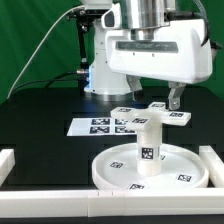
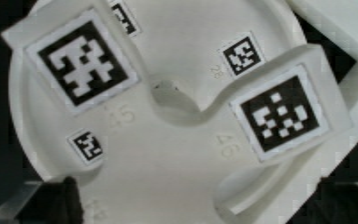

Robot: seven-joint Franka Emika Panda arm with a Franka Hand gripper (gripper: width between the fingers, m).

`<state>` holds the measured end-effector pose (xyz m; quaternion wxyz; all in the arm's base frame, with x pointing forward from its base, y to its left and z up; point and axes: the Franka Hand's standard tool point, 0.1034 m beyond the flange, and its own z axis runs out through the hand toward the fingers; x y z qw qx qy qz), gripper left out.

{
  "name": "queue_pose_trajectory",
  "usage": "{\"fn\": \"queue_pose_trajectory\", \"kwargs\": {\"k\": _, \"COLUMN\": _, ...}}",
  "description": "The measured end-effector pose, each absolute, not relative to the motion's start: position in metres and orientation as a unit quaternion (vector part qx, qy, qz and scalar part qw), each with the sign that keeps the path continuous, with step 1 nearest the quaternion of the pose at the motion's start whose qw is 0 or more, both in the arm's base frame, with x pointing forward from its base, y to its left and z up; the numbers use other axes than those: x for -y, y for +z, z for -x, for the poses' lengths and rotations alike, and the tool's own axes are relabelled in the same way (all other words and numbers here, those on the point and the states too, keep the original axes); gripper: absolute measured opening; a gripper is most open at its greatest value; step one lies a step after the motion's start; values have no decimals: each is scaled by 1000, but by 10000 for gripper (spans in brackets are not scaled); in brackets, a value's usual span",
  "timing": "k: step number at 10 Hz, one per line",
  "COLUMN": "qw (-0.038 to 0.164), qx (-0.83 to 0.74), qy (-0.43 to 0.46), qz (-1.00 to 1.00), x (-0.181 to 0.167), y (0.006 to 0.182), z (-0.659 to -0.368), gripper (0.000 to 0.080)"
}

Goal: Assemble round table

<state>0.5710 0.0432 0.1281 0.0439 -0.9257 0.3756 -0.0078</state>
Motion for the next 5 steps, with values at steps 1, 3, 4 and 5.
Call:
{"fn": "queue_pose_trajectory", "kwargs": {"k": 1, "qw": 43, "qx": -312, "qy": -11, "qz": 949, "x": -44, "y": 127, "z": -571, "gripper": 649}}
{"fn": "queue_pose_trajectory", "kwargs": {"k": 3, "qw": 37, "qx": -195, "qy": -12, "qz": 980, "x": -49, "y": 128, "z": -570, "gripper": 649}}
{"fn": "queue_pose_trajectory", "kwargs": {"k": 4, "qw": 34, "qx": -151, "qy": -13, "qz": 988, "x": -50, "y": 128, "z": -569, "gripper": 649}}
{"fn": "queue_pose_trajectory", "kwargs": {"k": 5, "qw": 34, "qx": -130, "qy": -14, "qz": 991, "x": -48, "y": 127, "z": -569, "gripper": 649}}
